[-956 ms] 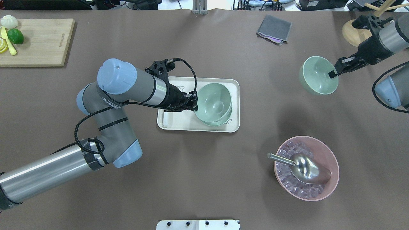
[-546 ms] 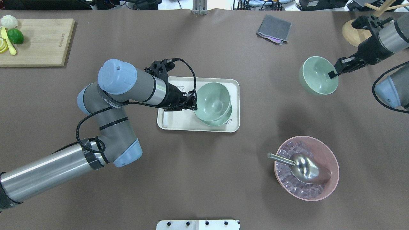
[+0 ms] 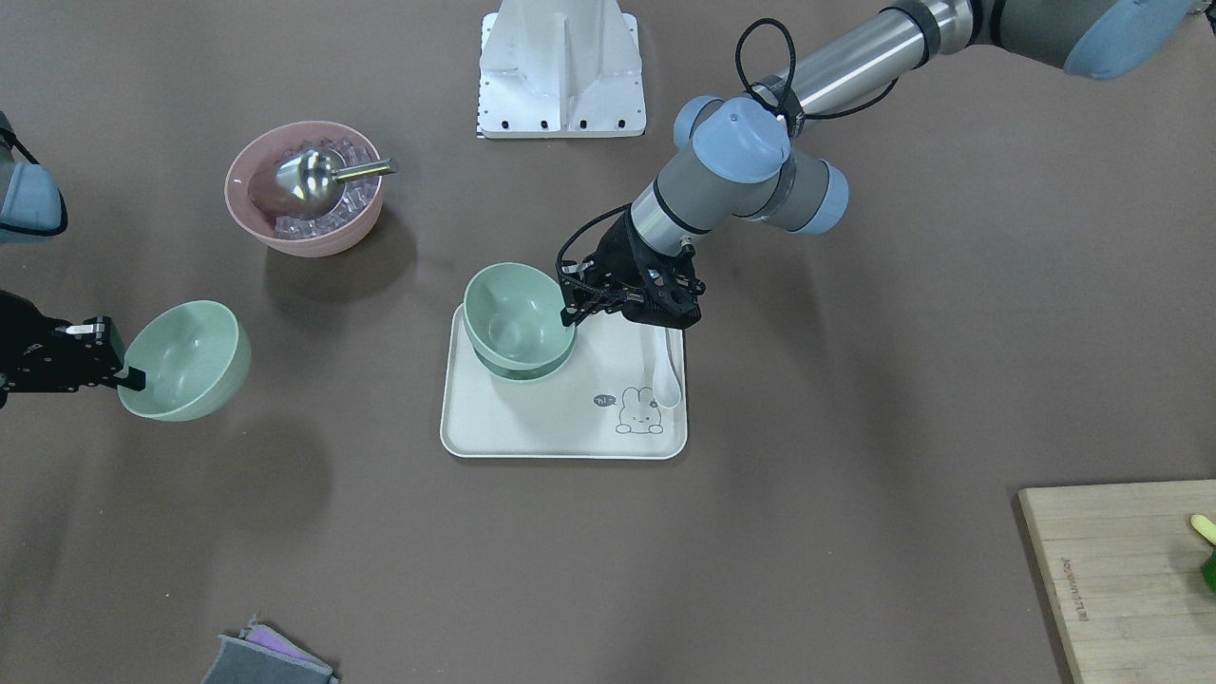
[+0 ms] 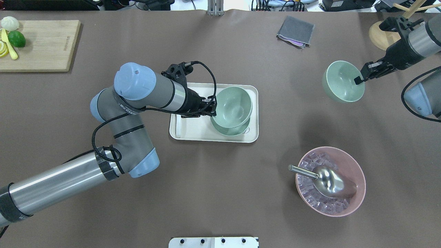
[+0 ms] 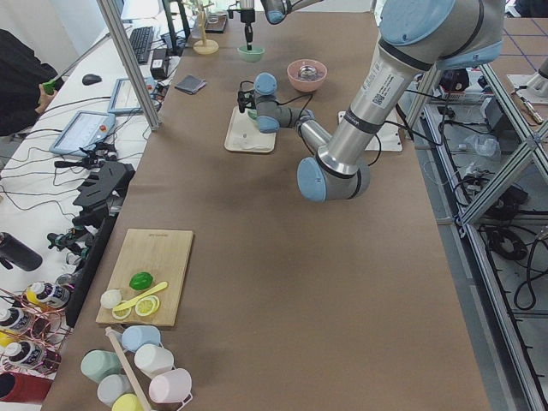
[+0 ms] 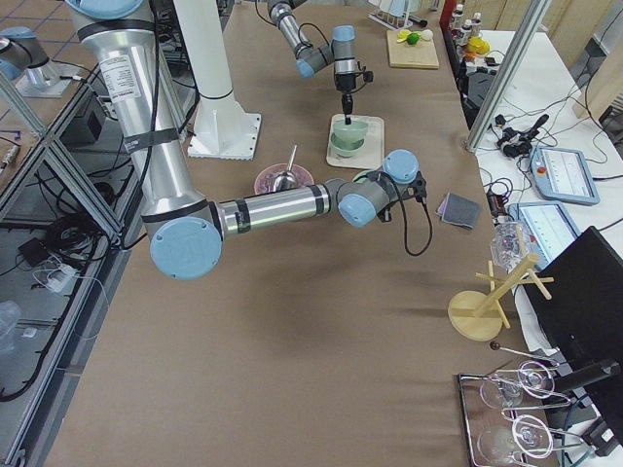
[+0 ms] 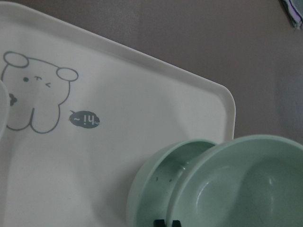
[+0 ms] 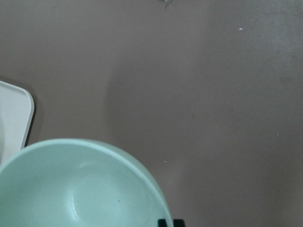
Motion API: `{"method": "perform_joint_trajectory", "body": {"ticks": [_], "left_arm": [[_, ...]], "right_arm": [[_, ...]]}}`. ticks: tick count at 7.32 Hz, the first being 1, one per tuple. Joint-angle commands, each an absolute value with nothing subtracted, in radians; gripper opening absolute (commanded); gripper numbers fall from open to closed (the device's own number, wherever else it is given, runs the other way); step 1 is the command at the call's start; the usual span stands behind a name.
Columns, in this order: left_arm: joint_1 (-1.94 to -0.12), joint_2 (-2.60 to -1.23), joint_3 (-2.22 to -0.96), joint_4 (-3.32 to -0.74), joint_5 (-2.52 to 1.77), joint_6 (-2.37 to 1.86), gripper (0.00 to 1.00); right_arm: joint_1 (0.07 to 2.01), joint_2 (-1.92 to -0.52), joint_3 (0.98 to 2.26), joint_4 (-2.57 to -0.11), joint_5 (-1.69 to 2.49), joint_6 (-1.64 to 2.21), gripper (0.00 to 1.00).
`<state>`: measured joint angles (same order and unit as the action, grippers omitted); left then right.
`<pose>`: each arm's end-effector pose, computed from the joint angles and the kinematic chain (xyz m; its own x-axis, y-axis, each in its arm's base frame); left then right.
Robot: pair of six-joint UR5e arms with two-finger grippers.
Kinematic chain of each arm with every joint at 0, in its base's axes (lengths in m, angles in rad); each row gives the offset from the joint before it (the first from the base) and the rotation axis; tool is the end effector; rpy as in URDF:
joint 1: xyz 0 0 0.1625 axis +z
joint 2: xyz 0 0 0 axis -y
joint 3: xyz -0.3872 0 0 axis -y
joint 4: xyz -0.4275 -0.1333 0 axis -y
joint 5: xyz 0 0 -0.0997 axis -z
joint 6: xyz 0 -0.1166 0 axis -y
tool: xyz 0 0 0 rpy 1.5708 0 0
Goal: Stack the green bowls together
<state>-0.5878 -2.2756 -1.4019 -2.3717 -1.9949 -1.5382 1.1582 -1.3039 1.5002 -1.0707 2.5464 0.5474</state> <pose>0.5726 -0.4841 0.1668 0.1985 -0.0966 -0.9753 0.1659 0.9841 -0.0637 -0.2229 -0.6009 0.4388 0.4168 -0.2417 0.8763 0.1062 0.9704 0.2171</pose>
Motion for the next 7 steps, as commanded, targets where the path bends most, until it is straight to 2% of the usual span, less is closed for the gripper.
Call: {"method": "perform_joint_trajectory", "body": {"ticks": [1,2,3,4,7], "left_arm": [[-0.589,-2.272,-1.401,-2.372,-1.999,-1.528,0.00],[-0.589,-2.269,-1.401,-2.370,-2.003,-1.525,0.00],[-0.589,-2.267,-1.399,-2.368,-1.997,-1.463,0.64],[-0.588,-2.251,-1.401,-2.376,-1.993,-1.418,0.98],[-0.600,-2.246,-1.431,-2.378,-1.994,-1.425,0.98]], "right_arm": [[1.158,-1.304,1.500,-1.071,2.546,0.548,0.00],[1.160,-1.304,1.500,-1.071,2.546,0.558,0.00],[1.158,-1.304,1.500,-1.071,2.546,0.560,0.00],[1.158,-1.304,1.500,-1.071,2.546,0.558,0.00],[1.158,-1.280,1.500,-1.072,2.546,0.595,0.00]]}}
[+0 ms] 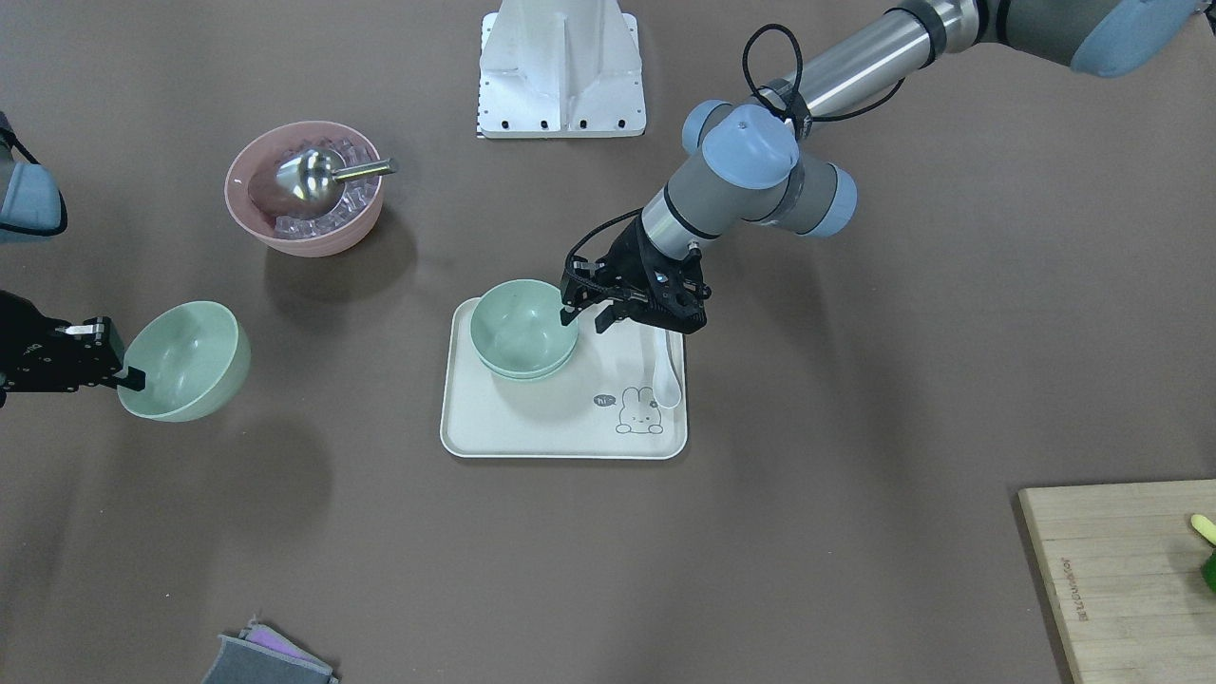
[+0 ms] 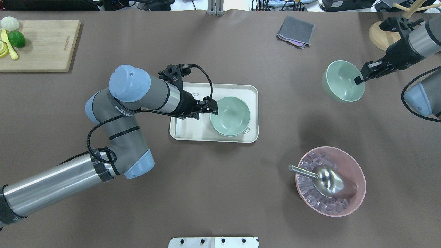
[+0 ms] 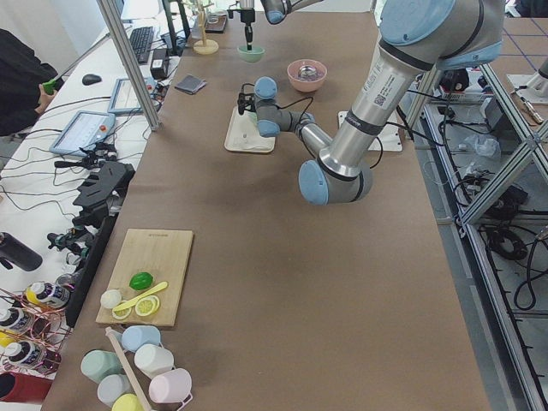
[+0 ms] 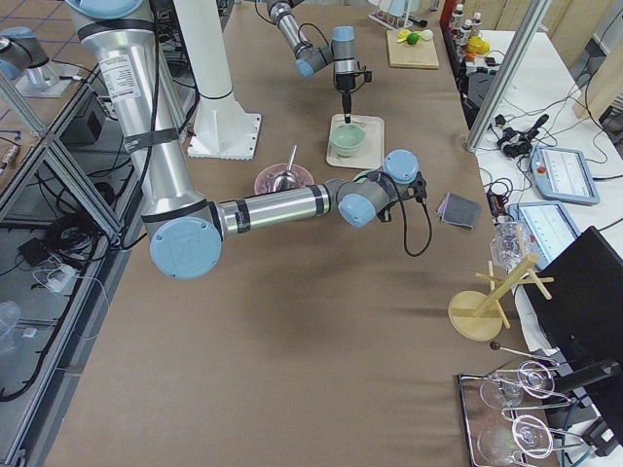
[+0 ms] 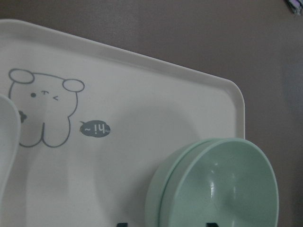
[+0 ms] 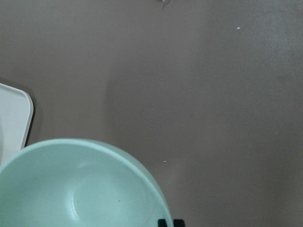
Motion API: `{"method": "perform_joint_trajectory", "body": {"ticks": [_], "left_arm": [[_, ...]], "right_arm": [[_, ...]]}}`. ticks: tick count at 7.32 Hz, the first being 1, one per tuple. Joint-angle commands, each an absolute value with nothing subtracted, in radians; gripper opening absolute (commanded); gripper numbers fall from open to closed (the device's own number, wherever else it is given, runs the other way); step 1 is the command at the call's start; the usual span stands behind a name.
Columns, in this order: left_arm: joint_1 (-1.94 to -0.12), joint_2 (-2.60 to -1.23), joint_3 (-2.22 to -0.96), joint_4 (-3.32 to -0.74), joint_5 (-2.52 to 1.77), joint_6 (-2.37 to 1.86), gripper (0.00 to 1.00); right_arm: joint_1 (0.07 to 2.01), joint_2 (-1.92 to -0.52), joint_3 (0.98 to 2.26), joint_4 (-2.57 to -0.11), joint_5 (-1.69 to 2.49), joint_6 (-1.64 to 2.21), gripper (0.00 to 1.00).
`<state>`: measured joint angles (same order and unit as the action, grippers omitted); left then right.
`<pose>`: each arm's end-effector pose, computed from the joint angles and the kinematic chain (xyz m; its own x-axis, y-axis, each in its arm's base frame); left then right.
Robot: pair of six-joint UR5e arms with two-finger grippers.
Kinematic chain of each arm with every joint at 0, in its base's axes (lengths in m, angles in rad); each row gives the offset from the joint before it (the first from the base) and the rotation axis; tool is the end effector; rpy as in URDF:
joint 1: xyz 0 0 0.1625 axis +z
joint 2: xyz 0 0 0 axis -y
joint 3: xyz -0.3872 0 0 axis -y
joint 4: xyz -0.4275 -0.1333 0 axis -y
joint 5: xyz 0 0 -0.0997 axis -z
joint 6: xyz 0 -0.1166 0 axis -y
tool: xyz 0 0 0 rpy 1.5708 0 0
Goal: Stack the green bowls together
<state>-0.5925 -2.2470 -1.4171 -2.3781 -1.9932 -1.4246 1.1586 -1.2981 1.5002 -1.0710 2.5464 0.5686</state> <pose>0.5660 -0.4841 0.1797 0.2220 0.0108 -0.9750 0.1484 0.9879 0.0447 -0.2233 -0.6024 0.4351 0.4171 -0.2253 0.8805 0.0965 0.9743 0.2036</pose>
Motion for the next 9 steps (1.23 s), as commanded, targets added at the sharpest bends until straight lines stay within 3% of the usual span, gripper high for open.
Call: {"method": "perform_joint_trajectory", "body": {"ticks": [1,5,9], "left_arm": [[-0.621,-2.246,-1.448,-2.366,-1.999,-1.427,0.98],[-0.843,-2.182,-1.509,-2.278,-2.230,-1.445,0.98],[-0.885,-2.143,-1.528,-2.287,-2.235,-1.445,0.98]], "right_arm": [[1.157,-1.241,1.509,-1.071,2.549,0.680,0.00],[1.044,-1.091,1.581,-1.063,2.574,1.035,0.00],[0.783,-1.011,1.572,-0.959,2.278,1.249,0.00]]}}
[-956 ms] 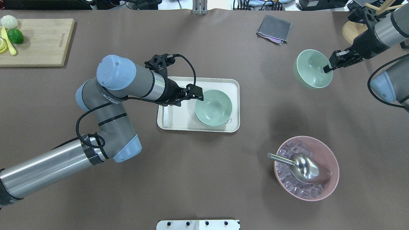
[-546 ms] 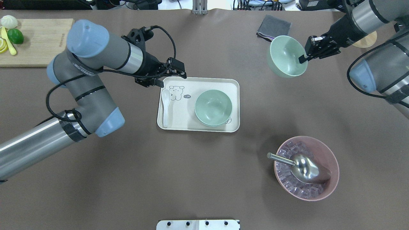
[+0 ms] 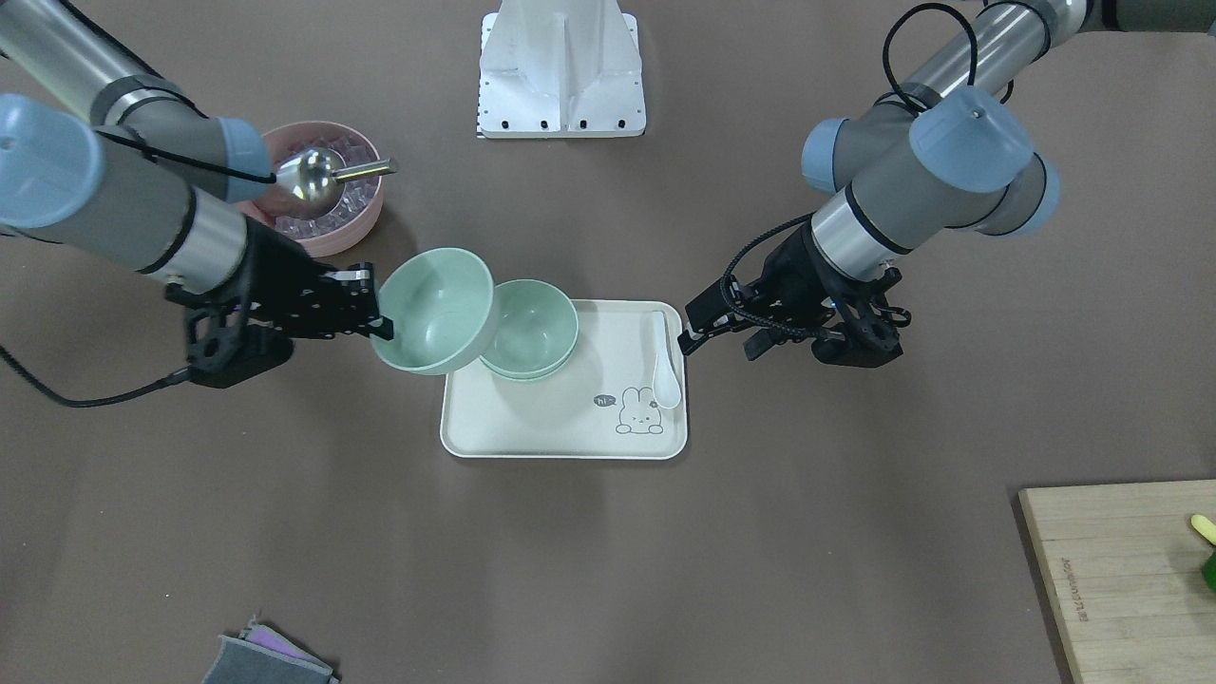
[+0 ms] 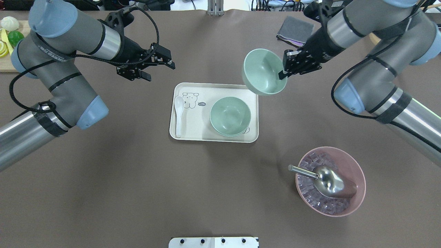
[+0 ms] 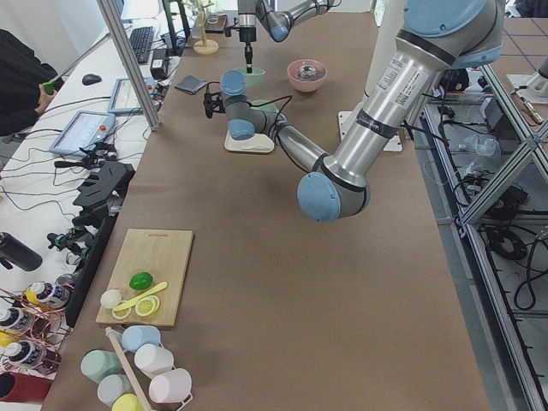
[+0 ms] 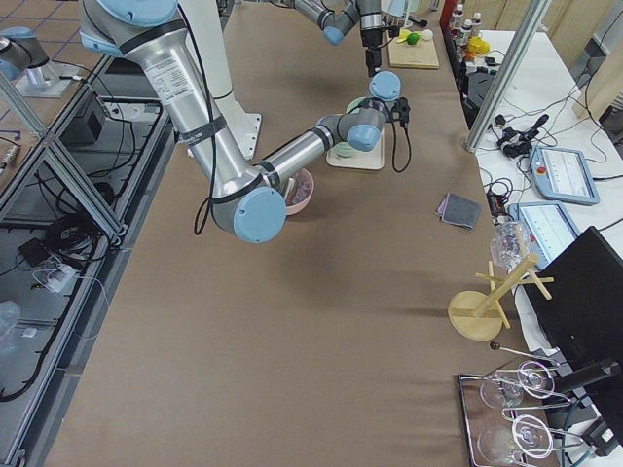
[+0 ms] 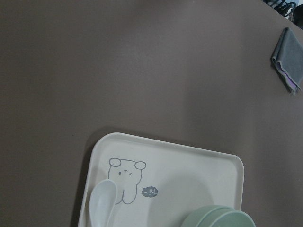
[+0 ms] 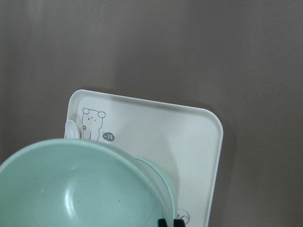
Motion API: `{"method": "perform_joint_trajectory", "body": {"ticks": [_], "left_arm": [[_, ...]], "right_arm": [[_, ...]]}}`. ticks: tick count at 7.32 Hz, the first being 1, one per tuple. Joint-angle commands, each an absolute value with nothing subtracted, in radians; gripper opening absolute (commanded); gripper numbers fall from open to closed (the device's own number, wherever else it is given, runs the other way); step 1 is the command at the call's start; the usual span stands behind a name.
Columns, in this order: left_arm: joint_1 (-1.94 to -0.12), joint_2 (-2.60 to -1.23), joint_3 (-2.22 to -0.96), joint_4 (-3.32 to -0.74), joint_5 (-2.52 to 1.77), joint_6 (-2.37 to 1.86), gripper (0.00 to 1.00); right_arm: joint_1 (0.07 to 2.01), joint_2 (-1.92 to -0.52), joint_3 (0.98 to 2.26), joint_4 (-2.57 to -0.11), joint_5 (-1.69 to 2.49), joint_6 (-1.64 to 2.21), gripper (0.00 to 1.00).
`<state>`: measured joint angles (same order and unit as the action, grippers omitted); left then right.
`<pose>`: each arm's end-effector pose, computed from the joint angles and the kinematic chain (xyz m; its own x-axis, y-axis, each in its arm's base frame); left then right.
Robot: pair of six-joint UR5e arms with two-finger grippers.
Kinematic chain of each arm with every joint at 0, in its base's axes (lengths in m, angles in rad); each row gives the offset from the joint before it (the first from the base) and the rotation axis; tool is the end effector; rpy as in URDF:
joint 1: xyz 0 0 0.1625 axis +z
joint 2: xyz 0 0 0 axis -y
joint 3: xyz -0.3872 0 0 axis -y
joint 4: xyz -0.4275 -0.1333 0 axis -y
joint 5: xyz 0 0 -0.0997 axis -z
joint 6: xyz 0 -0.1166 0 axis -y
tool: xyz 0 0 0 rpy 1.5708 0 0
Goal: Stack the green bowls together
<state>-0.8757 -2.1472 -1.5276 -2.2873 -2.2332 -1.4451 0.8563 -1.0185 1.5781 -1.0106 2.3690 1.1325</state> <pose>0.3997 -0.5754 0.2043 0.2296 -0.1210 -0.9657 0.2046 0.9761 -0.0736 -0.4093 -0.5479 0.2109 0.3032 -0.1026 0.9474 0.0261 0.9947 0.0993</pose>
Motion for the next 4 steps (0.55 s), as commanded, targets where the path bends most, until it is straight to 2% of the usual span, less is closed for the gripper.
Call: {"method": "perform_joint_trajectory", "body": {"ticks": [1,4], "left_arm": [[-0.888,-2.143,-1.528,-2.287,-2.235,-1.445,0.98],[-0.888,-2.143,-1.523,-2.284,-2.230,-1.447,0.98]], "right_arm": [[0.772,-1.017,1.578,-0.953,2.272,1.293,0.00],[0.753,-1.028,1.551,-0.954,2.264,1.290,0.00]]}}
